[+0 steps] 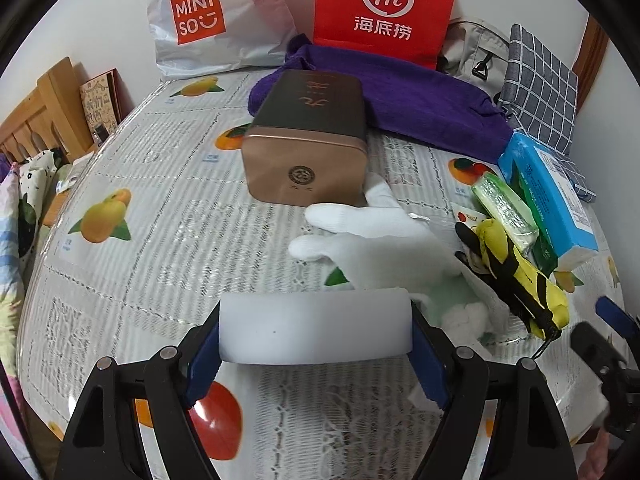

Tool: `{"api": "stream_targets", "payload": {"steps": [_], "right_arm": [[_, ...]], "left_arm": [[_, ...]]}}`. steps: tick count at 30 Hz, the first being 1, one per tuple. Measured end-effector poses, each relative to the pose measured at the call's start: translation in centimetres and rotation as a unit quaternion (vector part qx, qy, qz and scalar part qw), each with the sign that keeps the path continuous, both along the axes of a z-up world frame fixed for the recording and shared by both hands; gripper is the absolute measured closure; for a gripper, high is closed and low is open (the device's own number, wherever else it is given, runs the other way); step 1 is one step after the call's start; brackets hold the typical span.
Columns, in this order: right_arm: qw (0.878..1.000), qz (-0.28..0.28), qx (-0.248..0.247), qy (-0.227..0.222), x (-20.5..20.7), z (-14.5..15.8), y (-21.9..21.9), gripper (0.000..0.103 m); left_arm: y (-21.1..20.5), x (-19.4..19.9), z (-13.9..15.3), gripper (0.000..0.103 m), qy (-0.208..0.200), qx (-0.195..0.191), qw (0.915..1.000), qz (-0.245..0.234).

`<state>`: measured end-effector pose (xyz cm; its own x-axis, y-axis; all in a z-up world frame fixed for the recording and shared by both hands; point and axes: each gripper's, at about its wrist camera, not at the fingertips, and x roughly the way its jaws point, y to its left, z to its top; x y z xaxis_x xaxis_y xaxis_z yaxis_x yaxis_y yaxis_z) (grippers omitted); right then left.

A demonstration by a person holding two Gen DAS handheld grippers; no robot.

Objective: Organize soft objects
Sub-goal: 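Grasp the white sponge block with the left tool while the right tool reaches the yellow pouch, then grasp and lift the yellow strapped pouch with the right tool while the left holds the sponge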

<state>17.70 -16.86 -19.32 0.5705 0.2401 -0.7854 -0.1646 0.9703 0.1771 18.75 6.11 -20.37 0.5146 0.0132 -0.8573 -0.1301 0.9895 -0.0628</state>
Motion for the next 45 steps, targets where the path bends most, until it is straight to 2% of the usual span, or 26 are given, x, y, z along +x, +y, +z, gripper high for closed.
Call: {"api": "stream_targets", "payload": {"steps": [4, 8, 9, 11, 14, 16, 17, 18, 25, 33, 38, 41, 43, 45], "right_arm": [[0.999, 0.035, -0.016, 0.001, 0.9, -0.4, 2.4, 0.01], [0.998, 0.051, -0.038, 0.005, 1.5, -1.4, 4.2, 0.011], [0.998, 0.052, -0.041, 0.008, 1.6, -1.7, 4.5, 0.017], [0.998, 0.047, -0.051, 0.012, 1.9, -2.3, 4.8, 0.022], [0.996, 0.034, -0.077, -0.001, 1.8, -2.2, 4.8, 0.043], [0.997, 0.036, -0.07, 0.001, 1.8, -2.0, 4.5, 0.049], [0.998, 0.035, -0.06, 0.004, 1.7, -1.8, 4.2, 0.056], [0.998, 0.033, -0.057, 0.006, 1.7, -1.7, 4.0, 0.059], [1.0, 0.025, -0.014, 0.008, 0.0, 0.0, 2.8, 0.06], [0.998, -0.008, 0.053, 0.04, -3.4, 1.2, -0.5, 0.06], [0.989, -0.04, 0.104, 0.101, -5.0, -0.5, -3.3, 0.06], [0.979, -0.068, 0.133, 0.142, -5.4, -2.5, -5.1, 0.059], [0.973, -0.084, 0.154, 0.148, -5.7, -3.2, -6.0, 0.057], [0.973, -0.107, 0.148, 0.138, -5.7, -3.0, -6.8, 0.046]], "left_arm": [[1.2, -0.2, 1.0, 0.023, -0.012, -0.016, 0.9998, -0.003], [2.5, -0.5, 1.6, 0.023, -0.024, -0.013, 0.9996, 0.0], [2.8, -0.5, 1.6, 0.023, -0.024, -0.011, 0.9997, 0.001], [3.2, -0.4, 1.3, 0.023, -0.02, -0.012, 0.9997, 0.0], [3.8, -0.4, 0.9, 0.023, -0.012, -0.015, 0.9998, -0.001], [4.0, -0.4, 0.8, 0.023, -0.01, -0.019, 0.9998, -0.004], [4.0, -0.4, 0.8, 0.023, -0.01, -0.019, 0.9998, -0.006], [4.0, -0.4, 0.9, 0.023, -0.01, -0.017, 0.9998, -0.009], [3.8, -0.6, 1.3, 0.023, -0.005, -0.004, 0.9996, -0.027], [3.8, -1.6, 2.0, 0.023, -0.009, -0.004, 0.9991, -0.04], [3.4, -2.2, 1.9, 0.023, -0.007, -0.009, 0.9987, -0.05], [3.1, -2.6, 2.1, 0.022, -0.007, -0.009, 0.9982, -0.06], [3.0, -2.8, 2.4, 0.022, -0.009, -0.007, 0.998, -0.062], [3.1, -2.8, 2.6, 0.022, -0.011, -0.007, 0.9982, -0.059]]}}
